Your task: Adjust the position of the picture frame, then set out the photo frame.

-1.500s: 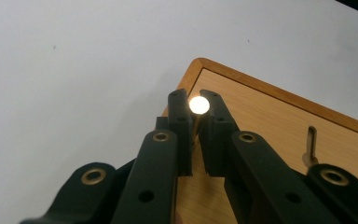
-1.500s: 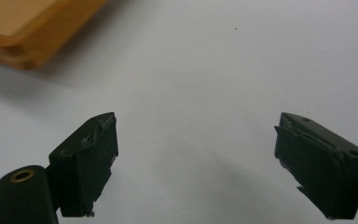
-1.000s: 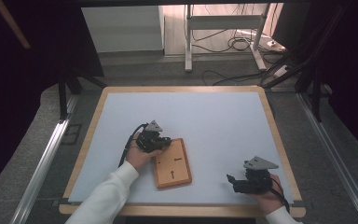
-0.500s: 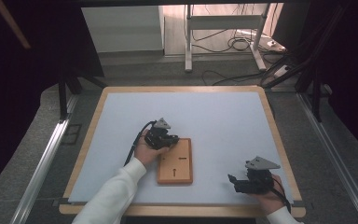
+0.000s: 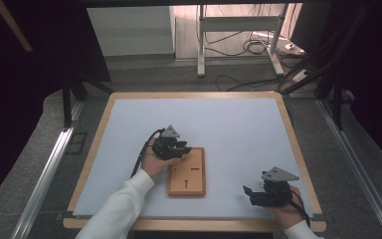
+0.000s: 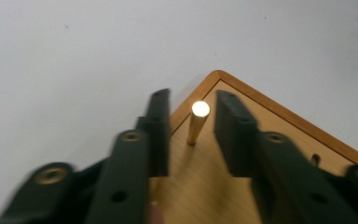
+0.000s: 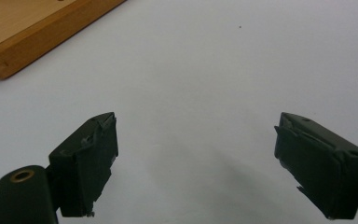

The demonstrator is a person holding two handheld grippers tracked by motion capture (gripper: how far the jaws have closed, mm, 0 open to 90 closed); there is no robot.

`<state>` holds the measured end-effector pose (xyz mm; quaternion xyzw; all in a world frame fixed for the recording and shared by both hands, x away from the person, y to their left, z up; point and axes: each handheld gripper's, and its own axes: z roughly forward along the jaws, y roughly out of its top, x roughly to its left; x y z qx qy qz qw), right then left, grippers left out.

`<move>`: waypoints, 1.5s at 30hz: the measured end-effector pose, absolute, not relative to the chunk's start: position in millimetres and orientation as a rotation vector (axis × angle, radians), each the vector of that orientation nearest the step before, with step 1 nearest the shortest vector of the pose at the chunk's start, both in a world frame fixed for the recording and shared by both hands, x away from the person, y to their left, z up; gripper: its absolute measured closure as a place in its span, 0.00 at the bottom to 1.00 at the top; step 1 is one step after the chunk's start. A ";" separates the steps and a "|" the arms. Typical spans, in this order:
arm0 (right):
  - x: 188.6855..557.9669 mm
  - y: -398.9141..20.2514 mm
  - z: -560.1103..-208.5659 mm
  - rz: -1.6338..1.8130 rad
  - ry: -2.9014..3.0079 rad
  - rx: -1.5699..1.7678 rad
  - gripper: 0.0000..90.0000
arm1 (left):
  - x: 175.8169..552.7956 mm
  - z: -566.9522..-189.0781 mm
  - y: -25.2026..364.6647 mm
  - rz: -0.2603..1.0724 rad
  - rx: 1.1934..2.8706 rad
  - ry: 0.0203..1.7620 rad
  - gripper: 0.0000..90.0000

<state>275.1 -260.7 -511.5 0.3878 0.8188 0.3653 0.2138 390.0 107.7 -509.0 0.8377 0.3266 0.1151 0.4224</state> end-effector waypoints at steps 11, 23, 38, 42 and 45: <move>273.5 -256.4 -511.9 1.022 2.276 1.047 0.15 | 363.0 -493.0 129.4 0.326 2.118 0.778 0.37; 270.6 -251.8 -510.6 1.060 2.277 0.986 0.15 | 362.3 -495.9 131.1 0.305 2.148 0.764 0.36; 263.9 -245.4 -509.2 1.055 2.284 0.950 0.15 | 377.7 -505.0 126.3 0.279 2.170 0.773 0.40; 263.4 -242.9 -509.0 1.055 2.283 0.947 0.15 | 382.4 -508.8 122.6 0.275 2.180 0.765 0.42; 263.0 -239.2 -509.4 1.054 2.291 0.934 0.15 | 386.7 -512.4 118.0 0.270 2.193 0.749 0.46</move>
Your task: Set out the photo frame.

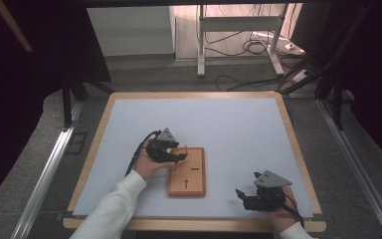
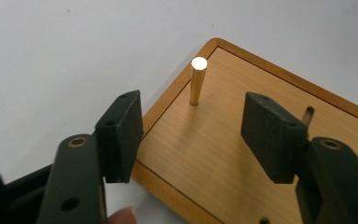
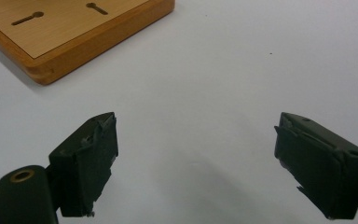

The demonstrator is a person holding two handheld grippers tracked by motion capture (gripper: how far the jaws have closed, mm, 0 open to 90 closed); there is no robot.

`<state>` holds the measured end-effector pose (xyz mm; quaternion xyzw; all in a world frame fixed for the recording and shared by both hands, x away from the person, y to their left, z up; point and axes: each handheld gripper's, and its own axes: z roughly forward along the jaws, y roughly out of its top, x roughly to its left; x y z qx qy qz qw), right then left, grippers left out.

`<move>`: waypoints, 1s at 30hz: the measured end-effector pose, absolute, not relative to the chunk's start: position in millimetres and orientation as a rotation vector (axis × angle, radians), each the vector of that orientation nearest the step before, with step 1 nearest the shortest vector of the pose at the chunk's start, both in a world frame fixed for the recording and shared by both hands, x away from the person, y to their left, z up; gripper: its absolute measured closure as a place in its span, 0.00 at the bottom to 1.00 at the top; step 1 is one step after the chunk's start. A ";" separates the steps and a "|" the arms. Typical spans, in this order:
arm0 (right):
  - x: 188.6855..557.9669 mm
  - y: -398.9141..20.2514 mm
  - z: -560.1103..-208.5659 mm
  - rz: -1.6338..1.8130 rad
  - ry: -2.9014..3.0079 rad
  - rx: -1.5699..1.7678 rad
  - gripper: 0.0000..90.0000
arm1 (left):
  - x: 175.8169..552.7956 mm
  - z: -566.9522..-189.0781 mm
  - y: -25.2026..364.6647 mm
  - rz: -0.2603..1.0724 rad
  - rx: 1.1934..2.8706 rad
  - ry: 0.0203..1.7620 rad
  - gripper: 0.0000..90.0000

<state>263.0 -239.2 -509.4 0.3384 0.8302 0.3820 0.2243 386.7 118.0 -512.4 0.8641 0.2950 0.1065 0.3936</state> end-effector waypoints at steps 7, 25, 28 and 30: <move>261.9 -236.4 -509.6 1.055 2.301 0.916 0.15 | 396.9 -517.4 110.4 0.241 2.169 0.723 0.59; 256.0 -206.7 -507.2 1.030 2.338 0.753 0.15 | 408.2 -518.2 107.3 0.172 2.150 0.692 0.93; 253.5 -193.0 -507.6 0.997 2.355 0.666 0.15 | 409.4 -518.2 108.1 0.152 2.145 0.701 0.93; 251.4 -183.4 -509.0 0.986 2.369 0.624 0.15 | 410.1 -518.2 108.0 0.141 2.140 0.706 0.93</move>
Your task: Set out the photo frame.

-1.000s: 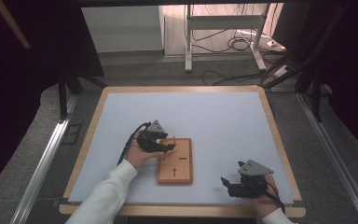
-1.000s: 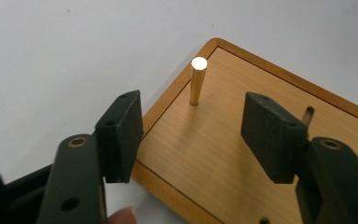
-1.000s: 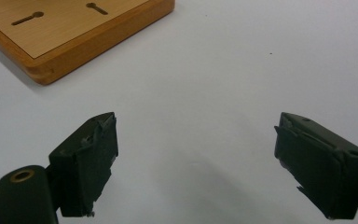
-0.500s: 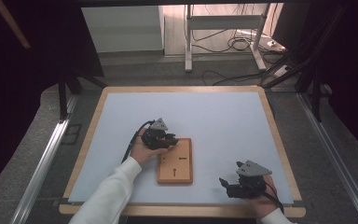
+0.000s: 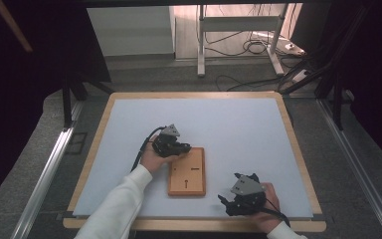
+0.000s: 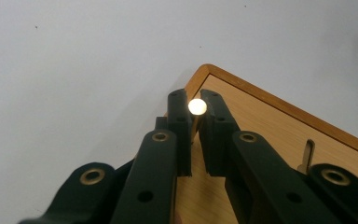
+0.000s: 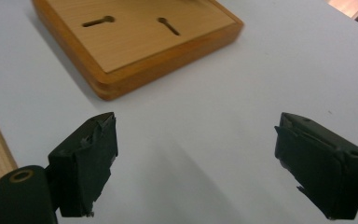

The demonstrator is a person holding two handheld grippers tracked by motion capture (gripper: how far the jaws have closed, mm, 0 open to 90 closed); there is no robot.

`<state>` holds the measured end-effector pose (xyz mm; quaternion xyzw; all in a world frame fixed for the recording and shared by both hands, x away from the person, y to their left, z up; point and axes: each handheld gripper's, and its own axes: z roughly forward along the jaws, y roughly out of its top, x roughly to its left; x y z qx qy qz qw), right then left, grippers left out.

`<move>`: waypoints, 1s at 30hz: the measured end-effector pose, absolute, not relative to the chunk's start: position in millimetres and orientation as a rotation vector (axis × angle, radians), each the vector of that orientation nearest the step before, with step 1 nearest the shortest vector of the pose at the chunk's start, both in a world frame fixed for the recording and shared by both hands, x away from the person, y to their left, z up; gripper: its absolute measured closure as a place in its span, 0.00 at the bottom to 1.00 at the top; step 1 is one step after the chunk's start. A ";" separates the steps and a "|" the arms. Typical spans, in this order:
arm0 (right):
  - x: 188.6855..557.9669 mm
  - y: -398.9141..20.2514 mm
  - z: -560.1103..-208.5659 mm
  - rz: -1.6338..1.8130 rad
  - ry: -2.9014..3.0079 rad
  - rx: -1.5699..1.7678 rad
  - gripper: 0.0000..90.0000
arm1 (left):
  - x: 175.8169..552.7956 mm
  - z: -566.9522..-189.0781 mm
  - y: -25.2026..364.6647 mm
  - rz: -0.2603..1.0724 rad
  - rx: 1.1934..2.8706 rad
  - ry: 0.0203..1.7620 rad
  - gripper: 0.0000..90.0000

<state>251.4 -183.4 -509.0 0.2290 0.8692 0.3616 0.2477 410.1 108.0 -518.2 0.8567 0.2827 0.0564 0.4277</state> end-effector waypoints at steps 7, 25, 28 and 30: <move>249.3 -162.0 -511.8 0.978 2.397 0.529 0.14 | 415.1 -518.3 110.7 0.085 2.138 0.708 0.93; 257.4 -113.8 -521.6 0.900 2.372 0.377 0.12 | 426.6 -515.9 112.9 -0.019 2.138 0.743 0.93; 259.6 -101.0 -526.7 0.848 2.350 0.344 0.12 | 428.5 -515.7 113.4 -0.035 2.137 0.750 0.93; 260.6 -95.1 -528.5 0.834 2.346 0.331 0.12 | 429.9 -515.9 114.4 -0.043 2.138 0.750 0.93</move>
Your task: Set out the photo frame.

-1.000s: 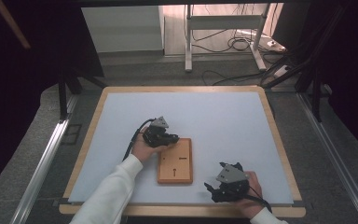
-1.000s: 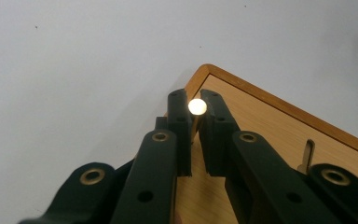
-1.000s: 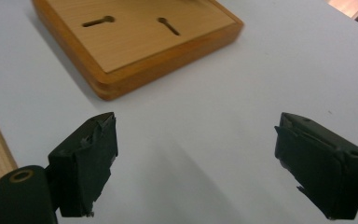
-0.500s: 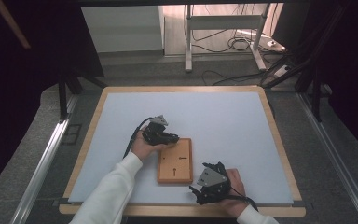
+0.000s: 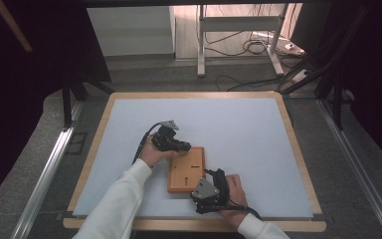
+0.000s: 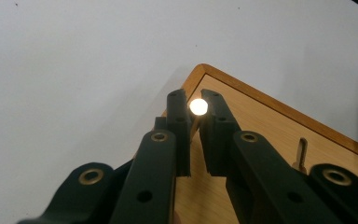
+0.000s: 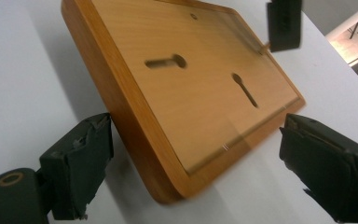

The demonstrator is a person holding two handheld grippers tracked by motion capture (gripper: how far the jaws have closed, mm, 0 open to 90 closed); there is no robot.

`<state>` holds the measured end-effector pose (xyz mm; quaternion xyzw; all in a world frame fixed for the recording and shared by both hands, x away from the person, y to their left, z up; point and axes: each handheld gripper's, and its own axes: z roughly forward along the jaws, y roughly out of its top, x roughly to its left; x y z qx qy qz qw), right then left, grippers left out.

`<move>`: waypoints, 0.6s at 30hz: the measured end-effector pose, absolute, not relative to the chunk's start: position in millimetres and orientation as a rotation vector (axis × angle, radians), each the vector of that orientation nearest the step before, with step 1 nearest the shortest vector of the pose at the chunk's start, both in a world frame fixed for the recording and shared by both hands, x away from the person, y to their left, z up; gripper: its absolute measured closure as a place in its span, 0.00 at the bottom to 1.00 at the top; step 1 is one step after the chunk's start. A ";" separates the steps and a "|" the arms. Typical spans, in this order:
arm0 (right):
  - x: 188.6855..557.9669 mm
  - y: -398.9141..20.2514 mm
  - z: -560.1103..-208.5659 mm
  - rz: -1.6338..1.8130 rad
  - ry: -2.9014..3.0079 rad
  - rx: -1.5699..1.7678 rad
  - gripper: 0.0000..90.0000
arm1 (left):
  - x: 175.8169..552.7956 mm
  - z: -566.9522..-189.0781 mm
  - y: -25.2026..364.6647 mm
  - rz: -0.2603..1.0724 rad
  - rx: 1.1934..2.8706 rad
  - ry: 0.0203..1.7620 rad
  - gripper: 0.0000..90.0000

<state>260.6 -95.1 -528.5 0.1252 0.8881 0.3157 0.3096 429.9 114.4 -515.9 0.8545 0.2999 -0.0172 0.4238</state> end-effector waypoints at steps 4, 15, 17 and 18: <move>261.5 -85.8 -532.0 0.798 2.288 0.294 0.12 | 430.9 -515.7 114.2 -0.049 2.136 0.761 0.93; 260.8 -77.8 -522.0 0.785 2.239 0.192 0.38 | 427.3 -513.3 110.1 0.029 2.149 0.796 0.93; 261.2 -79.2 -520.2 0.801 2.242 0.191 0.43 | 426.6 -513.2 108.8 0.046 2.157 0.800 0.93; 261.1 -79.8 -519.2 0.804 2.243 0.190 0.45 | 426.7 -513.6 108.7 0.049 2.163 0.801 0.92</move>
